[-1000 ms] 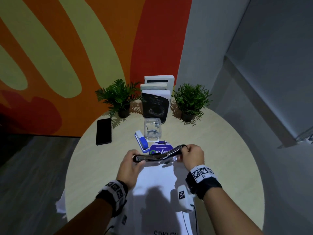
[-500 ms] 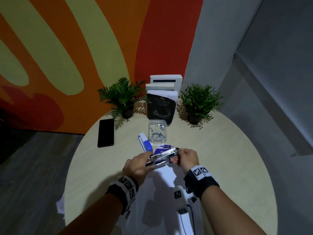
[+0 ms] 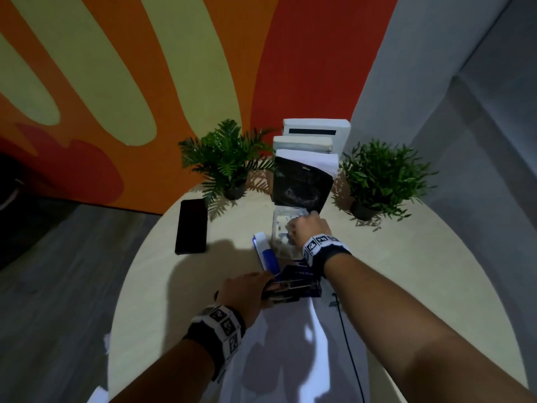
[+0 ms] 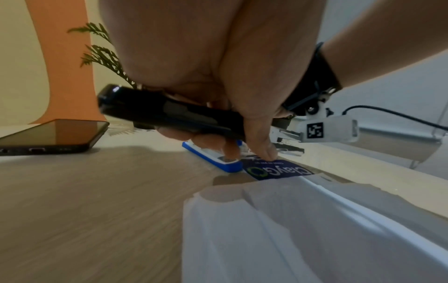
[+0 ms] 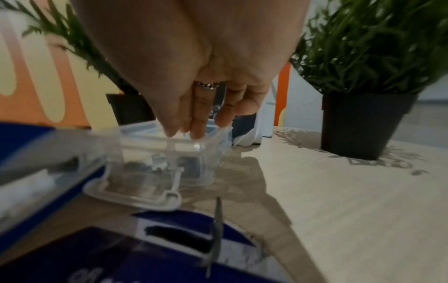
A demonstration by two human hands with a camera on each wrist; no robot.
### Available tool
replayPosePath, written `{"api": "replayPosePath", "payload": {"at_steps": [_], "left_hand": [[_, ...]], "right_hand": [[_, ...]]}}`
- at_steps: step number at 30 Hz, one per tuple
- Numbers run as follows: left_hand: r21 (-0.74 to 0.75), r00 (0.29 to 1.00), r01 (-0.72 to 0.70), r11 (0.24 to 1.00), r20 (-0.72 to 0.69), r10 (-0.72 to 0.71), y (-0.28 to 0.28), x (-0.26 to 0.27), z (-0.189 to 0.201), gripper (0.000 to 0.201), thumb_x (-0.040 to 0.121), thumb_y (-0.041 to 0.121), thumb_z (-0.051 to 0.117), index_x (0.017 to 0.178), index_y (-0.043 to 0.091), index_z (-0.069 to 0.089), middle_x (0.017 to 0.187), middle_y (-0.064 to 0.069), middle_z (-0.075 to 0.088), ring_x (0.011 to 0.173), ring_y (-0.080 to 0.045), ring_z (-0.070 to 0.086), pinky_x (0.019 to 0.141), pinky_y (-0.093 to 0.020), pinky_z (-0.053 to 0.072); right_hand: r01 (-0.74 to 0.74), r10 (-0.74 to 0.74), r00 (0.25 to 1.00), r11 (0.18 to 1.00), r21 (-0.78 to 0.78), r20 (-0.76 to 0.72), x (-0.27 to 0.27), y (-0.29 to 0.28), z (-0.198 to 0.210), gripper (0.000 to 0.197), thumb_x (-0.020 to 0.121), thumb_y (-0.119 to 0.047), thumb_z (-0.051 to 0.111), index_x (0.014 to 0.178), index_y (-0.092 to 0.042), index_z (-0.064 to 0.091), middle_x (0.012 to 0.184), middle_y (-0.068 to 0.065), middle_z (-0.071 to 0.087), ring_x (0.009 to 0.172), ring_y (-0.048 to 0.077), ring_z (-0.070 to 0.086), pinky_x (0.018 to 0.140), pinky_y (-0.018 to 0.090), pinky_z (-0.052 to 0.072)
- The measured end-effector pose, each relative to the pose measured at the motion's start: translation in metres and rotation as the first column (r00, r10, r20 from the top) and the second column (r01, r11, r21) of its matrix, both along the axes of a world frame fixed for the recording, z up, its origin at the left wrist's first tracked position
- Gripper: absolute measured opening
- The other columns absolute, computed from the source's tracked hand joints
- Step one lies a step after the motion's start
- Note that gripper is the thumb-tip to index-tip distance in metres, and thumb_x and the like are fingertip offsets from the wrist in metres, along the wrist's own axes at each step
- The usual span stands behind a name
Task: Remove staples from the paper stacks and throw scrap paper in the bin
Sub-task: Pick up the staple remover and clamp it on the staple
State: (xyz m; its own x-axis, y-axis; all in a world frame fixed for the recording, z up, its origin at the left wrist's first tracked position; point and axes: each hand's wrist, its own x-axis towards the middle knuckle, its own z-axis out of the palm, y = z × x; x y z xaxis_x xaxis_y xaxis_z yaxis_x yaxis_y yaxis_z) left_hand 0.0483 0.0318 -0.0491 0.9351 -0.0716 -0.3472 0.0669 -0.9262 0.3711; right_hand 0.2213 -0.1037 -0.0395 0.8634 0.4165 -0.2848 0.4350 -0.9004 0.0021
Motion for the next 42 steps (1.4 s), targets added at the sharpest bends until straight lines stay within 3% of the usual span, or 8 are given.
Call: {"api": "replayPosePath", "payload": {"at_steps": [11, 15, 18, 22, 28, 31, 36, 42], "left_hand": [[-0.021, 0.997, -0.004, 1.000, -0.082, 0.003, 0.002, -0.004, -0.010, 0.042, 0.094, 0.039, 0.064, 0.132, 0.036, 0.048, 0.123, 0.006, 0.065, 0.111, -0.024, 0.062, 0.093, -0.041, 0.048], [-0.039, 0.998, -0.021, 0.999, -0.066, 0.018, 0.003, -0.010, -0.008, 0.035, 0.093, 0.039, 0.064, 0.125, 0.037, 0.051, 0.118, 0.007, 0.066, 0.108, -0.022, 0.063, 0.091, -0.039, 0.049], [-0.063, 0.996, -0.057, 0.996, -0.067, 0.053, 0.005, -0.013, -0.005, 0.031, 0.091, 0.038, 0.066, 0.119, 0.036, 0.054, 0.114, 0.007, 0.067, 0.104, -0.021, 0.064, 0.090, -0.039, 0.051], [-0.089, 0.993, -0.099, 0.991, -0.080, 0.092, 0.008, -0.017, -0.003, 0.037, 0.083, 0.039, 0.074, 0.115, 0.036, 0.056, 0.113, 0.004, 0.069, 0.103, -0.025, 0.065, 0.088, -0.036, 0.052], [-0.103, 0.992, -0.104, 0.989, -0.080, 0.096, 0.002, -0.040, 0.008, 0.037, 0.079, 0.037, 0.075, 0.112, 0.033, 0.059, 0.110, 0.002, 0.071, 0.101, -0.027, 0.066, 0.086, -0.036, 0.054], [-0.115, 0.991, -0.099, 0.988, -0.100, 0.088, -0.002, -0.055, 0.012, 0.035, 0.079, 0.036, 0.076, 0.108, 0.032, 0.059, 0.107, 0.001, 0.069, 0.098, -0.027, 0.066, 0.086, -0.040, 0.055], [-0.107, 0.995, -0.086, 0.991, -0.065, 0.079, -0.006, -0.080, 0.016, 0.029, 0.080, 0.035, 0.075, 0.104, 0.031, 0.060, 0.101, 0.006, 0.067, 0.094, -0.024, 0.061, 0.084, -0.038, 0.052], [-0.136, 0.990, -0.124, 0.983, -0.086, 0.113, -0.010, -0.094, 0.024, 0.032, 0.074, 0.036, 0.076, 0.102, 0.038, 0.060, 0.099, 0.012, 0.066, 0.095, -0.019, 0.061, 0.082, -0.033, 0.049]], "right_hand": [[-0.095, 0.093, 0.995, 0.991, -0.094, -0.032, 0.020, 0.023, -0.023, 0.029, 0.089, -0.024, 0.054, 0.114, -0.026, 0.068, 0.120, 0.010, 0.063, 0.119, 0.034, 0.042, 0.094, 0.045, 0.036], [0.037, -0.037, 0.999, 0.985, 0.167, -0.006, 0.020, 0.013, -0.009, 0.022, 0.092, -0.019, 0.049, 0.109, -0.014, 0.063, 0.106, 0.015, 0.064, 0.105, 0.037, 0.054, 0.084, 0.041, 0.047], [0.185, -0.188, 0.981, 0.880, 0.437, -0.038, 0.017, 0.000, 0.007, 0.007, 0.091, -0.018, 0.051, 0.092, -0.017, 0.058, 0.088, 0.015, 0.064, 0.080, 0.035, 0.062, 0.071, 0.038, 0.055], [0.302, -0.265, 0.953, 0.760, 0.576, -0.150, -0.004, -0.024, 0.024, 0.017, 0.086, -0.019, 0.066, 0.073, -0.029, 0.061, 0.085, 0.005, 0.068, 0.075, 0.019, 0.064, 0.069, 0.021, 0.049], [0.402, -0.257, 0.914, 0.679, 0.614, -0.314, -0.089, -0.062, 0.036, 0.016, 0.073, -0.019, 0.084, 0.088, -0.015, 0.079, 0.075, -0.004, 0.069, 0.066, 0.001, 0.060, 0.069, 0.014, 0.049], [0.350, -0.200, 0.932, 0.712, 0.609, -0.301, -0.126, -0.073, 0.031, 0.017, 0.075, -0.014, 0.082, 0.092, -0.013, 0.079, 0.080, 0.001, 0.071, 0.067, 0.005, 0.061, 0.064, 0.000, 0.041], [0.155, -0.064, 0.983, 0.783, 0.602, -0.170, -0.173, -0.088, 0.028, 0.016, 0.077, -0.016, 0.079, 0.093, -0.016, 0.079, 0.090, -0.001, 0.074, 0.080, 0.009, 0.062, 0.084, 0.017, 0.047], [-0.041, 0.077, 0.996, 0.871, 0.489, -0.053, -0.196, -0.098, 0.021, 0.020, 0.080, -0.017, 0.074, 0.099, -0.022, 0.078, 0.093, -0.004, 0.075, 0.090, 0.021, 0.059, 0.087, 0.030, 0.047]]}}
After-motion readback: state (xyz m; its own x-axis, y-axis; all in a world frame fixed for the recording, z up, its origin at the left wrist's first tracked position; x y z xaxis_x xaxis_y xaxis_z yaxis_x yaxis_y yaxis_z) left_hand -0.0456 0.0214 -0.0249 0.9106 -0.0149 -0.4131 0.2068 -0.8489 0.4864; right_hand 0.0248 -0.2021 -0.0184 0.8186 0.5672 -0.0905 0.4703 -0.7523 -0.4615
